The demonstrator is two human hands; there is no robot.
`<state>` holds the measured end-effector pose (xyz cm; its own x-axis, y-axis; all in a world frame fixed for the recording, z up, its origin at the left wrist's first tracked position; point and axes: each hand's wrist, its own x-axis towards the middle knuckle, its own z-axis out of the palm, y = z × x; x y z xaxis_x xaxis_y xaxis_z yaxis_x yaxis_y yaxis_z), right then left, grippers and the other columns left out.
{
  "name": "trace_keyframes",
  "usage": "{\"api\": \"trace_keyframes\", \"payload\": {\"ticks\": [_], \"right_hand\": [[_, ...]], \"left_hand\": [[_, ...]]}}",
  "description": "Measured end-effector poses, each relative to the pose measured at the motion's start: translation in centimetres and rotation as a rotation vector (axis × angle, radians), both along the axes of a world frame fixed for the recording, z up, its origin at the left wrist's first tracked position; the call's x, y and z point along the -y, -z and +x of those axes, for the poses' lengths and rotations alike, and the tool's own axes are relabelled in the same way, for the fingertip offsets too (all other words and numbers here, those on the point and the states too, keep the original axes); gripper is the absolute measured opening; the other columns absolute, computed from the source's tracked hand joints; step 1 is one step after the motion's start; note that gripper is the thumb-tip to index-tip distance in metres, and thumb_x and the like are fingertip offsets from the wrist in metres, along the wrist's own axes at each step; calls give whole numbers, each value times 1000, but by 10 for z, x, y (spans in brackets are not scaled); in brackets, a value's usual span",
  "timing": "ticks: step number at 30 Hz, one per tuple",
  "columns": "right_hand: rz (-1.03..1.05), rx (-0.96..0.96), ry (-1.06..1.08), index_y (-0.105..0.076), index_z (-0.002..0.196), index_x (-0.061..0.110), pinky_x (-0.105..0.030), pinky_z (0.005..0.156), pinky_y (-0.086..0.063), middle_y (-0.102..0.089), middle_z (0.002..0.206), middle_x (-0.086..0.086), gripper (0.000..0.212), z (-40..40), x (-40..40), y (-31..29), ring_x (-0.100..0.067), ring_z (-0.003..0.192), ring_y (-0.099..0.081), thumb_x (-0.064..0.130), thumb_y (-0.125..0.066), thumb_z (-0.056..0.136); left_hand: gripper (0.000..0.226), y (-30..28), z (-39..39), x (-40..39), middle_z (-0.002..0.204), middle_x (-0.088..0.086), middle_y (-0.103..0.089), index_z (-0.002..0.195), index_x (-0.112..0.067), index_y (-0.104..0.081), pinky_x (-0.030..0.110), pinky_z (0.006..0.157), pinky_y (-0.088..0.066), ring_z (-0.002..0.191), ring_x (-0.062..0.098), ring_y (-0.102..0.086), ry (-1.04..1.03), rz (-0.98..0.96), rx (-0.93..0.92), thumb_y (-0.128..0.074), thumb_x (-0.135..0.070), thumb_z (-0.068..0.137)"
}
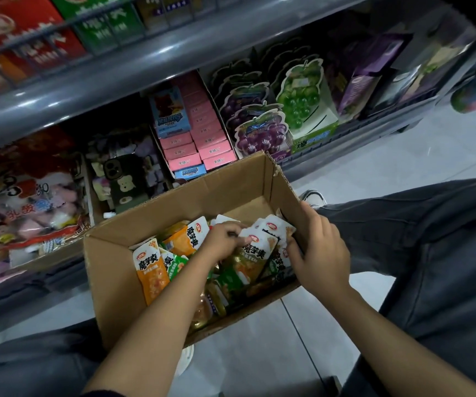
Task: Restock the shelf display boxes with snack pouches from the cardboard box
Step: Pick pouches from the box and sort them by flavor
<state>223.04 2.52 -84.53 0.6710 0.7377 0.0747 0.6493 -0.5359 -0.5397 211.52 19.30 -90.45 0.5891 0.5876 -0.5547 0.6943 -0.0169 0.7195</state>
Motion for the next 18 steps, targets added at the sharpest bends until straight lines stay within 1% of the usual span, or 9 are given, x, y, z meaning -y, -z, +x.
{"api": "trace_keyframes", "payload": {"ticks": [1,2,5,7,9,12,14,16,18], "right_hand": [[-2,-7,-5,-39,141,16,-30,72,-40,-59,118,-3,61,0,0,-2,-25,102,-55,30,-61,85],[-12,-24,-9,-37,142,18,-31,74,-43,-58,120,-3,62,0,0,-4,-24,105,-54,32,-60,87],[-42,-69,-11,-32,144,20,-37,84,-46,-55,124,-2,62,0,-1,-8,-23,110,-51,35,-56,89],[-48,-56,-19,-33,143,19,-39,85,-45,-57,121,-3,61,0,-2,-9,-25,106,-52,34,-57,89],[-69,-37,-10,-36,141,17,-42,88,-45,-57,120,-4,59,-1,-4,-9,-26,106,-52,34,-56,89],[-63,8,36,-44,135,15,-45,97,-39,-54,126,-6,51,-3,-10,-17,-28,115,-47,38,-51,90],[11,16,18,-47,133,12,-46,101,-35,-52,131,-8,55,-6,-18,-30,-30,120,-43,45,-42,89],[80,-108,-92,-45,137,12,-44,104,-33,-48,136,-8,64,-11,-30,-47,-27,125,-39,52,-40,88],[114,-381,-241,-37,142,14,-38,106,-36,-46,139,-4,74,-19,-43,-67,-19,125,-43,62,-47,87]], "left_hand": [[33,-4,-2,-2,96,0,-60,61,-13,-49,27,73,-38,89,17,-53,-43,9,-3,-72,-22,83],[30,-7,-4,-5,89,2,-61,65,-15,-51,29,70,-37,84,20,-55,-105,9,8,-72,-25,83],[25,-19,-8,-10,96,7,-72,70,-20,-51,35,78,-47,94,28,-66,-323,-50,111,-69,-25,85],[22,-35,-8,-11,101,8,-71,72,-18,-50,30,71,-50,89,22,-66,-424,-78,189,-65,-18,89],[18,-51,-10,-10,96,7,-69,76,-14,-51,27,68,-50,80,14,-63,-489,-70,262,-62,-13,90],[9,-79,-17,-8,89,2,-67,88,-10,-55,28,70,-47,76,12,-59,-571,-42,357,-62,-15,91],[2,-99,-24,-5,89,-1,-69,89,-14,-60,31,73,-51,75,9,-63,-640,-72,416,-60,-14,91],[3,-119,-31,-2,90,-1,-70,89,-16,-62,36,75,-54,76,12,-64,-690,-95,444,-61,-15,91],[5,-139,-40,1,89,1,-70,85,-15,-62,43,84,-53,80,19,-64,-727,-102,450,-65,-17,88]]}}
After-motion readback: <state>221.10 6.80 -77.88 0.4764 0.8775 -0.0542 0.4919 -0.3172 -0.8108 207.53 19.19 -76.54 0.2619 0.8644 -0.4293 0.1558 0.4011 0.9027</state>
